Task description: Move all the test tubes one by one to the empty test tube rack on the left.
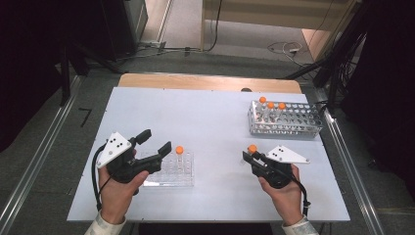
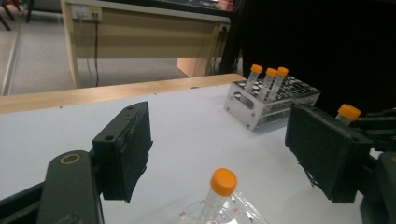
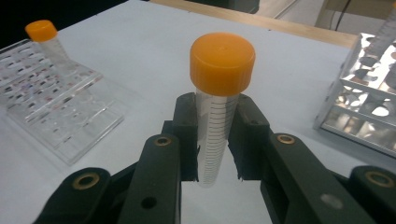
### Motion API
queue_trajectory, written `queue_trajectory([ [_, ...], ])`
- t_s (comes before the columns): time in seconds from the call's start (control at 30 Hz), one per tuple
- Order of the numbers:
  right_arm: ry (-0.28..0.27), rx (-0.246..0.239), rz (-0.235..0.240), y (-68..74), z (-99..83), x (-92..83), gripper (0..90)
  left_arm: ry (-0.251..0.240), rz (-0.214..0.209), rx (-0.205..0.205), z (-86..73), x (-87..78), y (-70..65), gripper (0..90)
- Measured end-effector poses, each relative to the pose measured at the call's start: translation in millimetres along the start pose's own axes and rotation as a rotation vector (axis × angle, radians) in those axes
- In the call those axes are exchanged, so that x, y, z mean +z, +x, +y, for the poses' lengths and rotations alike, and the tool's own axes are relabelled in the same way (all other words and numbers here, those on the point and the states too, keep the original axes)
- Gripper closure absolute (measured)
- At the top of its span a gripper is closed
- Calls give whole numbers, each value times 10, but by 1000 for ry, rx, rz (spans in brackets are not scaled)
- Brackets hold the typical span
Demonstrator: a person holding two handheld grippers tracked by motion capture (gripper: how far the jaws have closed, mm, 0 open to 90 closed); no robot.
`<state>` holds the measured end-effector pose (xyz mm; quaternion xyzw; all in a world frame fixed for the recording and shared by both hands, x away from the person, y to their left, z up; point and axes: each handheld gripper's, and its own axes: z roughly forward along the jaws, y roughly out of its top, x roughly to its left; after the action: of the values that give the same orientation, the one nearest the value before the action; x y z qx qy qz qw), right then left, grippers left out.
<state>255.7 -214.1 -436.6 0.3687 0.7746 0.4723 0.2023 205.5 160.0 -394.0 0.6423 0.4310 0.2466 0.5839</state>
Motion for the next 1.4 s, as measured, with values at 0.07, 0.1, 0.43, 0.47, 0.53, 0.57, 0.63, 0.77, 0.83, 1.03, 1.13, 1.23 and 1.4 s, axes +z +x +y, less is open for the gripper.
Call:
queue_trajectory([
  [0.07, 6, -9, 17, 44, 2, 7, 720, 6, -14, 9, -3, 11, -47, 228],
  [0.1, 9, -14, 24, 67, 3, 9, 720, 7, -22, 12, -8, 22, -72, 228],
  [0.43, 34, -72, 102, 329, -12, 78, 720, 69, -119, 60, -112, 223, -401, 231],
  [0.47, 37, -76, 107, 356, -17, 90, 720, 72, -128, 68, -128, 253, -445, 238],
  [0.53, 43, -85, 119, 406, -23, 110, 720, 90, -148, 85, -160, 318, -531, 240],
  [0.57, 45, -90, 125, 430, -24, 118, 720, 99, -157, 91, -178, 351, -572, 240],
  [0.63, 47, -96, 135, 471, -26, 128, 720, 113, -173, 103, -212, 414, -643, 244],
  [0.77, 55, -109, 153, 540, -34, 149, 719, 123, -201, 125, -269, 520, -761, 282],
  [0.83, 58, -109, 165, 574, -42, 166, 720, 126, -216, 134, -295, 562, -811, 311],
  [1.03, 59, -130, 189, 648, -48, 187, 720, 148, -240, 170, -376, 665, -894, 374],
  [1.13, 61, -128, 193, 669, -49, 190, 720, 154, -244, 181, -396, 688, -916, 393],
  [1.23, 61, -132, 198, 686, -50, 194, 720, 158, -249, 186, -412, 701, -924, 435],
  [1.4, 61, -137, 203, 707, -49, 195, 720, 162, -259, 185, -436, 722, -923, 535],
])
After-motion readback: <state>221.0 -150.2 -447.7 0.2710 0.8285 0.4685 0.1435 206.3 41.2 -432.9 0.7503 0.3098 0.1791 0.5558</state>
